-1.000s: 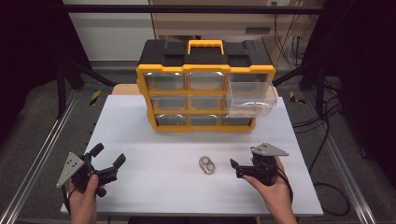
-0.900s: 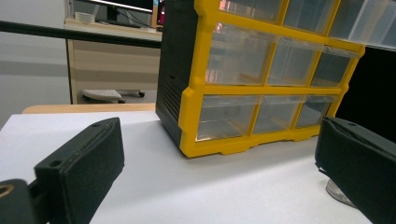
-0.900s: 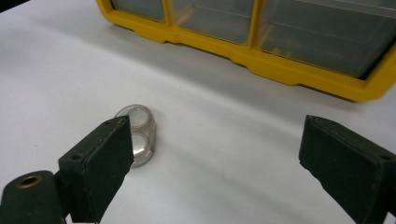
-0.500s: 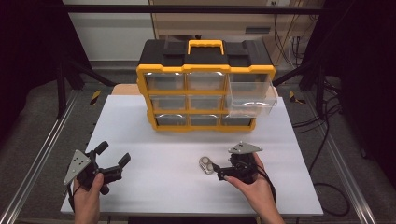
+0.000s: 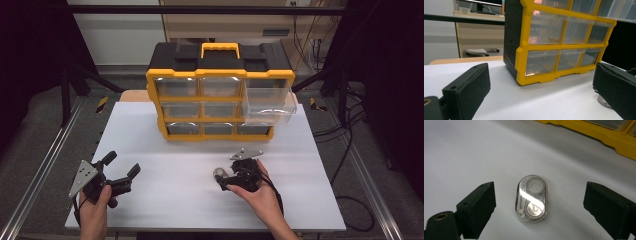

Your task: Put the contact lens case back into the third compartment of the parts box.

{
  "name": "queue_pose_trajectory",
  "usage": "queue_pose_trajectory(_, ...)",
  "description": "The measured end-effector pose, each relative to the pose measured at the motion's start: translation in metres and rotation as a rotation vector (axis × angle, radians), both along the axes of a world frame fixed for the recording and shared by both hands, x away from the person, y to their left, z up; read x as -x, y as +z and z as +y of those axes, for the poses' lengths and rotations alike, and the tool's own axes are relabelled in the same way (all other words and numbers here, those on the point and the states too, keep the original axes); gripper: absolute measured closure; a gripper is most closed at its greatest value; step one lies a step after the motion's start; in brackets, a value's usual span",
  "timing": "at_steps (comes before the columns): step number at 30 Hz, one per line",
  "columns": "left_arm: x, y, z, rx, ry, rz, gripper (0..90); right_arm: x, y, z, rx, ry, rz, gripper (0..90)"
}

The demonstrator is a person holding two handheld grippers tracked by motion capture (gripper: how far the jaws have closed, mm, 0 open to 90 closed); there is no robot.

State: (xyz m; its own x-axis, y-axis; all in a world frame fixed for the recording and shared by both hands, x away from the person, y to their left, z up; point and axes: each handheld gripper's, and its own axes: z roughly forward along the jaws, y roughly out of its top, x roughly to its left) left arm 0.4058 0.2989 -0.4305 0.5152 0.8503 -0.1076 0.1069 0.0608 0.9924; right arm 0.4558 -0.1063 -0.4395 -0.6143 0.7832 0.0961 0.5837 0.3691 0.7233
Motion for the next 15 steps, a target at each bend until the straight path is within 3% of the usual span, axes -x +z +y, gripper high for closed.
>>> queue_pose_trajectory(7,0.0,0.0,-0.001,-0.003,-0.006,0.0,1.1,-0.004,-0.008,0.008,0.025,0.007,0.033,15.4)
queue_pose_trajectory(15,0.0,0.0,-0.002,-0.012,-0.005,-0.002,1.1,-0.007,-0.022,0.013,0.077,0.005,0.058,27.5)
